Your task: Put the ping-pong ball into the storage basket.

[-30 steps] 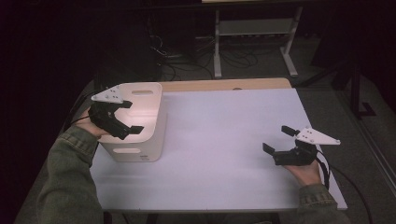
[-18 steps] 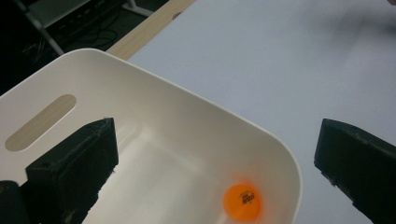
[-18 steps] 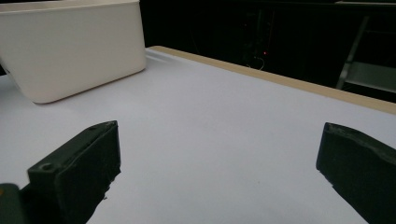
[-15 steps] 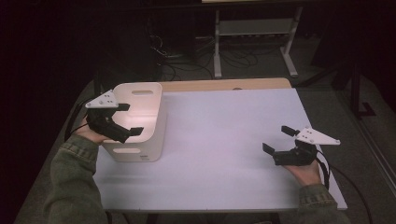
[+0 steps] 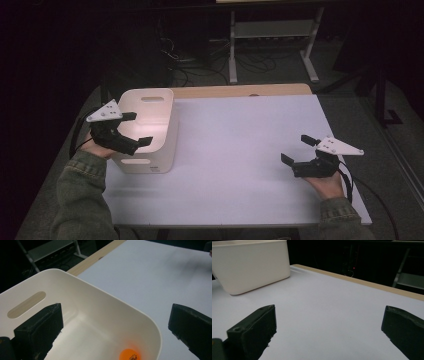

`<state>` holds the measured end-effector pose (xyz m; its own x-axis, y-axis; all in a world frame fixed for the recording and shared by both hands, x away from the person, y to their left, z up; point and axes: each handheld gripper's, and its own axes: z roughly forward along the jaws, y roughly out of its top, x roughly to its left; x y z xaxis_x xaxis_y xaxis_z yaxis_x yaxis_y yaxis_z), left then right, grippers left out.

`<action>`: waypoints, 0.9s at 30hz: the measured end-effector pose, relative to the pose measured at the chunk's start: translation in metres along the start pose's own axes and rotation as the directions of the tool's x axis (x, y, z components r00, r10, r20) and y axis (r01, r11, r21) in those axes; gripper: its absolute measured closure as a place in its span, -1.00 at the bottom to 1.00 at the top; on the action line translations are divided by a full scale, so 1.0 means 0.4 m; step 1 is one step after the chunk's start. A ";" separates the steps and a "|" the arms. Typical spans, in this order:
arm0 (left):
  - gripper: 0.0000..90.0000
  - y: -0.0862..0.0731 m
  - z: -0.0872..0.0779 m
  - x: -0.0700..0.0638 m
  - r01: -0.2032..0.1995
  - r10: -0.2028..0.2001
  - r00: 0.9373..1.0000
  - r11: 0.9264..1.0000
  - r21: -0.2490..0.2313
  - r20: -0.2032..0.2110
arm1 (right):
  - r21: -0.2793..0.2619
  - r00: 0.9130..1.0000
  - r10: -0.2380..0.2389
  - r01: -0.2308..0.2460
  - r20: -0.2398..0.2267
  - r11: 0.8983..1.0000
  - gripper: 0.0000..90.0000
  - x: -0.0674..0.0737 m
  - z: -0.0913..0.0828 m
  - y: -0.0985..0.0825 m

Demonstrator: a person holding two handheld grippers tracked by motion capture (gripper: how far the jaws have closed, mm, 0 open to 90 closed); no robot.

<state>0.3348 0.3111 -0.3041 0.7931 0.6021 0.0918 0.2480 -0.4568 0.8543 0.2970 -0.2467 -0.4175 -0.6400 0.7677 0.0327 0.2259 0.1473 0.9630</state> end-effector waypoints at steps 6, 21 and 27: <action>-1.00 -0.014 0.001 -0.007 0.019 -0.019 1.000 0.999 -0.042 -0.014 | -0.002 1.000 0.001 -0.001 0.000 1.000 -1.00 -0.001 -0.001 0.000; -1.00 -0.044 -0.007 -0.024 0.068 -0.074 0.997 0.984 -0.163 -0.033 | -0.001 1.000 0.000 0.000 0.000 1.000 -1.00 0.000 -0.001 0.000; -1.00 -0.047 -0.009 -0.031 0.075 -0.086 0.995 0.974 -0.215 -0.040 | -0.001 1.000 -0.001 0.001 0.001 1.000 -1.00 0.000 0.000 -0.001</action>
<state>0.3184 0.3146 -0.3193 0.7459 0.6650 0.0384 0.1817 -0.2586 0.9487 0.2969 -0.2469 -0.4177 -0.6394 0.7683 0.0315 0.2247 0.1475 0.9632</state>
